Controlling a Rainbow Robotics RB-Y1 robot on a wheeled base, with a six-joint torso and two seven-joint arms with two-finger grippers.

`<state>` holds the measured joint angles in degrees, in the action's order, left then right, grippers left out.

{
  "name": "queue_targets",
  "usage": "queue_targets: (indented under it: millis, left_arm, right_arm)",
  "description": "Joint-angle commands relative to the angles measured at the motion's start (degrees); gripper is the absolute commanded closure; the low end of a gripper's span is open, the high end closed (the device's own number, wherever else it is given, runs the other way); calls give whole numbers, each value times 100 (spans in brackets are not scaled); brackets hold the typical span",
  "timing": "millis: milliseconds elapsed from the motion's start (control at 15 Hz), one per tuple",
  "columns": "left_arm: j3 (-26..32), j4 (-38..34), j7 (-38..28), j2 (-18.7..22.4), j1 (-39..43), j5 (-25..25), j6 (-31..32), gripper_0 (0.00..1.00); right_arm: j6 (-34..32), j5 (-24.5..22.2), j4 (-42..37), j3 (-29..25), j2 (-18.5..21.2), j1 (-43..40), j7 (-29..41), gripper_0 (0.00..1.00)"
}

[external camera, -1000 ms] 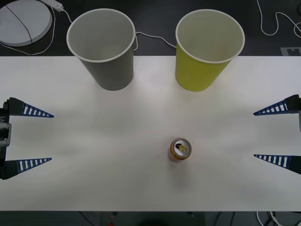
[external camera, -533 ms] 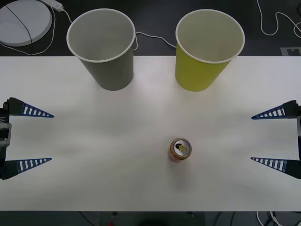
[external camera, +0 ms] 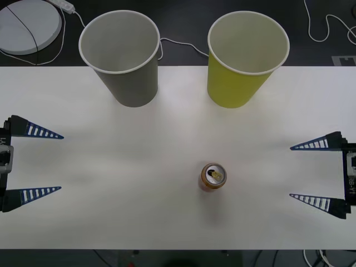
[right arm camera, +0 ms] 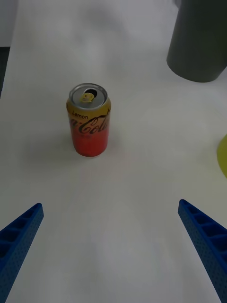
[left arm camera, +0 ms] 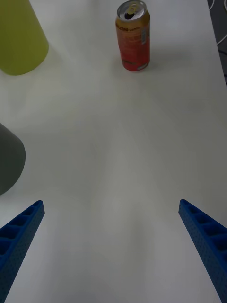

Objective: Put the can into the green bin and the plastic bottle into the gray bin

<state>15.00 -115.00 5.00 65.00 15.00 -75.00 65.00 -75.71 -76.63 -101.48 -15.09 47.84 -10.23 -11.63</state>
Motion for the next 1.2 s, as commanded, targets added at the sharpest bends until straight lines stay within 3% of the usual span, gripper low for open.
queue_targets:
  millis: [67,533,1200]
  left_arm:
    - [0,0,0,0,0,0,0,0]
    - [0,0,0,0,0,0,0,0]
    - [0,0,0,0,0,0,0,0]
  right_arm:
    - [-49,-1,269,15,-266,21,-375,0]
    - [-998,-1,2036,24,-1162,821,-1333,0]
    - [-1262,175,3811,446,-1681,1656,-2010,0]
